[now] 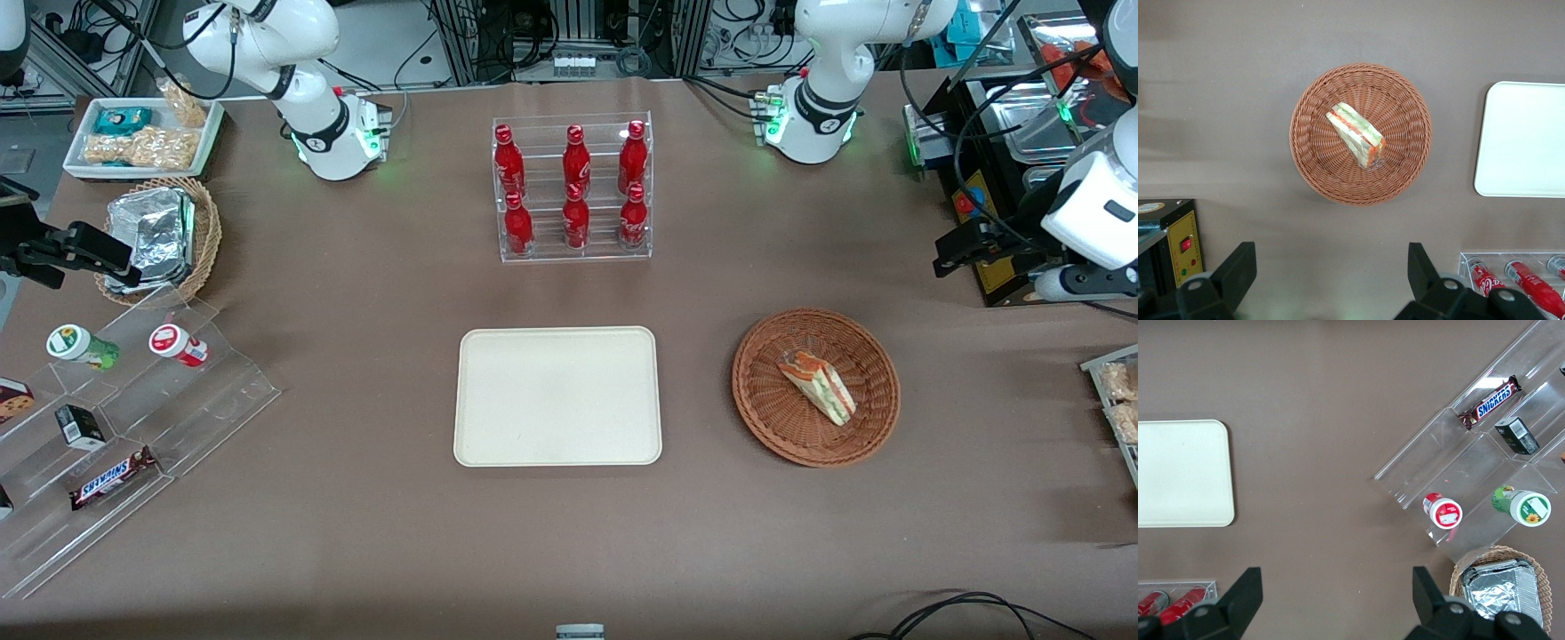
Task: Place sandwich from basket to tray
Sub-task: 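Move the left gripper over the wrapped sandwich in the wicker basket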
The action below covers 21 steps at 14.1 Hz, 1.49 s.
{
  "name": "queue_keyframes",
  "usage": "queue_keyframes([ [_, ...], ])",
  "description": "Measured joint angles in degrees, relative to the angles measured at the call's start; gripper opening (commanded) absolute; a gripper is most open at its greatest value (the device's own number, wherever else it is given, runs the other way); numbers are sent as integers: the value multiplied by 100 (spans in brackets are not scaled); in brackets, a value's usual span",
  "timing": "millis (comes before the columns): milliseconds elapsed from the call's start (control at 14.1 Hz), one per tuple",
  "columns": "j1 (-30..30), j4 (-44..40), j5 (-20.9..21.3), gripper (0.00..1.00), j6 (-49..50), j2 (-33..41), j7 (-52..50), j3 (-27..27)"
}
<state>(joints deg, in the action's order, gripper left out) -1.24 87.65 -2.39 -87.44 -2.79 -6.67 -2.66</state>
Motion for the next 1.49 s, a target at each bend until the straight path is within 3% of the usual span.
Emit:
queue_keyframes([
  [920, -4, 286, 7, 100, -77, -173, -149, -4],
  [1133, -100, 1024, 64, 100, -879, -282, -787, -21],
  [1487, -557, 2485, 530, 100, -3091, -576, -2432, -51],
])
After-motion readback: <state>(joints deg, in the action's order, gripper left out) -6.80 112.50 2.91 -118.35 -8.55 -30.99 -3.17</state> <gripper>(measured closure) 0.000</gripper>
